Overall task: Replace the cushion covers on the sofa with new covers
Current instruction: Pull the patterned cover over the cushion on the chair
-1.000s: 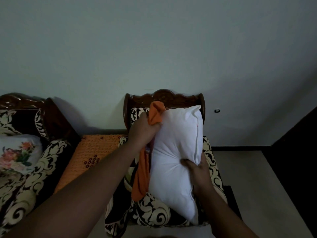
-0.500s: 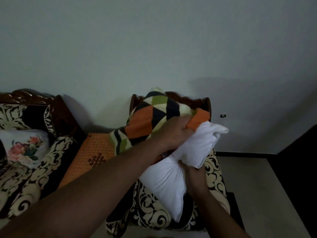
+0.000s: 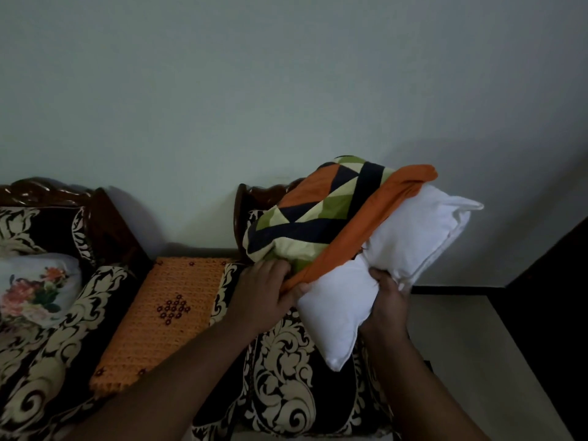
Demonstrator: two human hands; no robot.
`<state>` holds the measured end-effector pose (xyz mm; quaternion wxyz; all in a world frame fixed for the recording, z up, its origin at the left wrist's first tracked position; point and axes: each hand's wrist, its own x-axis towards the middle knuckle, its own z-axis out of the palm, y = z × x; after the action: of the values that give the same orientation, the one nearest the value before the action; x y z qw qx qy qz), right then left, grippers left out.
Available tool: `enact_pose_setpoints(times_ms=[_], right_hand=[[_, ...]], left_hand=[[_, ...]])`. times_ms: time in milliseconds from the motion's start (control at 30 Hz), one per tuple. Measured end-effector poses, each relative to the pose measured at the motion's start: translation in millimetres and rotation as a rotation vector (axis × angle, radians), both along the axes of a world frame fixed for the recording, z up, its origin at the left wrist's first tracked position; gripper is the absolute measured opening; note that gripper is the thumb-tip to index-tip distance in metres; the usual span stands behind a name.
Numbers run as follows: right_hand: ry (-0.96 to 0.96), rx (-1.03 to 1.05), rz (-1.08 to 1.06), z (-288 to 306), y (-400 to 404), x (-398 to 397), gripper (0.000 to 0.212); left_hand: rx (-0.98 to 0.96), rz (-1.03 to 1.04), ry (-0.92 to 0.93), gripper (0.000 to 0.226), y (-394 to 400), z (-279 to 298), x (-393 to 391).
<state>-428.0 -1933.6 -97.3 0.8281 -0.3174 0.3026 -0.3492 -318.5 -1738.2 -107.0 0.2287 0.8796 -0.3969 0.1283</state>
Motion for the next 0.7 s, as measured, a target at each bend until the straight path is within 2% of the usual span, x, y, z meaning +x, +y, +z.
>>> enact_pose_setpoints(times_ms=[67,200,267,367,433,500,567,633,667,700], right_hand=[[0.024,-0.012,-0.028,0,-5,3,0.053],[0.069,-0.031,-0.151,3,-16,9,0.050],[0.076,-0.027,-0.219,7,-22,13,0.052],[0.123,-0.079,-0.288,6,-23,19,0.046],[0.125,-0.084,-0.272,3,-18,24,0.042],[0.069,0.008,-0.212,0,-12,22,0.045],[0.008,0.092,-0.149,-8,-10,18,0.053],[-0.007,0.130,-0.100,-13,-10,14,0.065],[-0.005,0.142,-0.060,-15,-10,14,0.073],[-0.017,0.151,-0.010,-18,-9,12,0.077]], left_hand=[[-0.012,-0.091,0.093,0.037,-2,-2,-1],[-0.043,-0.235,0.305,0.035,-12,14,-20],[-0.072,-0.314,0.435,0.025,-14,15,-39],[-0.238,-0.354,0.714,0.024,-24,8,-71],[-0.422,-0.275,0.789,0.028,-32,2,-83],[-0.532,-0.162,0.730,0.026,-33,-5,-79],[-0.476,-0.086,0.563,0.036,-22,-14,-63],[-0.251,-0.011,0.312,0.064,-6,-26,-37],[-0.124,0.029,0.199,0.067,1,-31,-22],[-0.026,0.052,0.121,0.060,7,-32,-10]])
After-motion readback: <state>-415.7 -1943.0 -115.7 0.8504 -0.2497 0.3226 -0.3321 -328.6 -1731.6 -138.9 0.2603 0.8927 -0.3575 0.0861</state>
